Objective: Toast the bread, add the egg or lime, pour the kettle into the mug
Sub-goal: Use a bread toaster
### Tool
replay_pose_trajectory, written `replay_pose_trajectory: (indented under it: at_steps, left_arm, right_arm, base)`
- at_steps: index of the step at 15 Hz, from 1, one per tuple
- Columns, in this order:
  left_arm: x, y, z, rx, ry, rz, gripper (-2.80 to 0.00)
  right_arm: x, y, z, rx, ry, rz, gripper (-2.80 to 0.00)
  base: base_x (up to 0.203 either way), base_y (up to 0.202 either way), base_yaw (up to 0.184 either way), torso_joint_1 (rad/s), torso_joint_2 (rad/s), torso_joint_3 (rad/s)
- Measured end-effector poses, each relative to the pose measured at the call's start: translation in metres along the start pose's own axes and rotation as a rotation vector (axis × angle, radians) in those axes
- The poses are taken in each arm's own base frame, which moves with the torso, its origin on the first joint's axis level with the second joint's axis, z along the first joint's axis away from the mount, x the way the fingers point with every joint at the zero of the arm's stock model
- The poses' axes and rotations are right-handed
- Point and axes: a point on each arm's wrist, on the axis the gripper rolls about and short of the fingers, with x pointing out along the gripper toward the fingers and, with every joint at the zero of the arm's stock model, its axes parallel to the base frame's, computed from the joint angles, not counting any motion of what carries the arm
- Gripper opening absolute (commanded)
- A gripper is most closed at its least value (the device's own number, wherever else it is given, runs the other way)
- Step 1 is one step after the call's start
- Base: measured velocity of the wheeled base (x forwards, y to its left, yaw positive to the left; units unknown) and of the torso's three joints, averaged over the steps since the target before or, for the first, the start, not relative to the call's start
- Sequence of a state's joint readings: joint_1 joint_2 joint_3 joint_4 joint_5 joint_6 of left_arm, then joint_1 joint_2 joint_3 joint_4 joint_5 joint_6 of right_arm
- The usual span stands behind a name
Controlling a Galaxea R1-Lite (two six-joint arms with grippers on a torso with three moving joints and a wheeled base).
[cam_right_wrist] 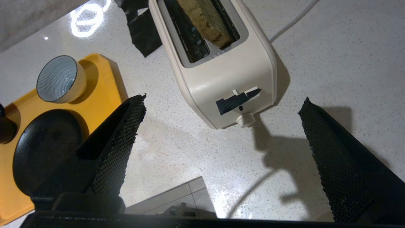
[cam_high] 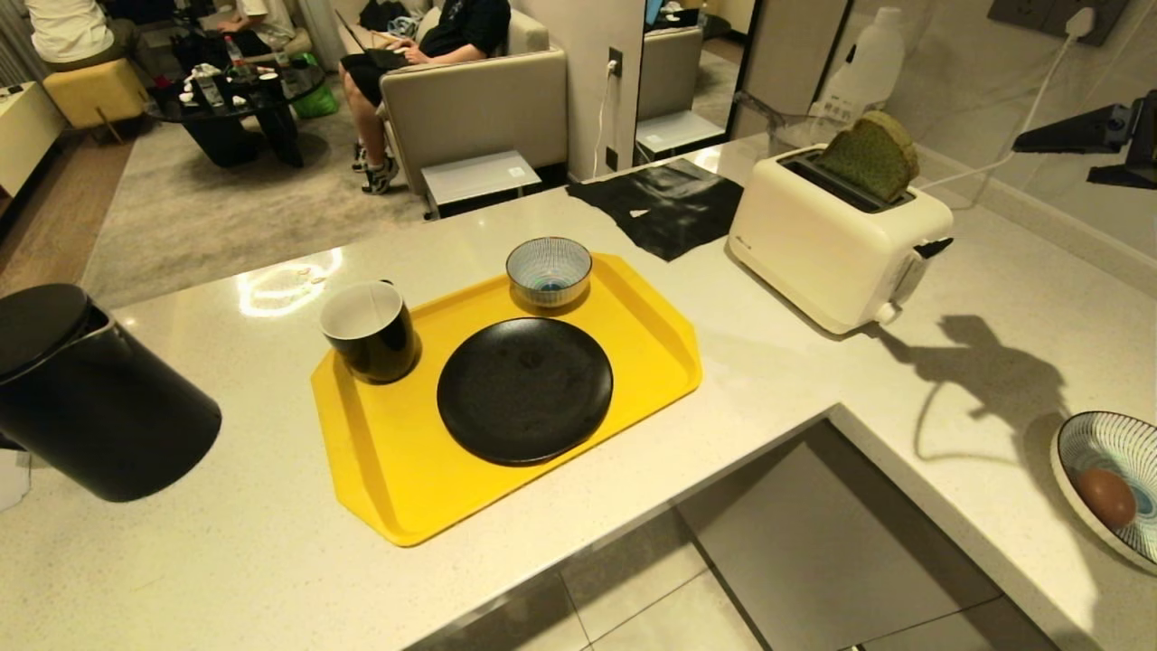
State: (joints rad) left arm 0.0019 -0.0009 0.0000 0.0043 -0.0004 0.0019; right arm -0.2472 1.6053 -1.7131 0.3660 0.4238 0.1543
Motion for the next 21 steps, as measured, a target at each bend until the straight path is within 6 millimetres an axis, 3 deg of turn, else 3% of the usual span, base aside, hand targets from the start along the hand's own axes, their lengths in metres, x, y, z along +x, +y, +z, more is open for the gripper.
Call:
replay_pose_trajectory:
  at_steps: [21]
  left_arm:
    - [0.0, 0.0, 0.0, -0.001, 0.0, 0.001, -2.8]
  right_arm:
    - [0.018, -0.009, -0.01, 0.013, 0.049, 0.0, 0.0]
  base:
    - [0.0, 0.0, 0.0, 0.0, 0.0, 0.0]
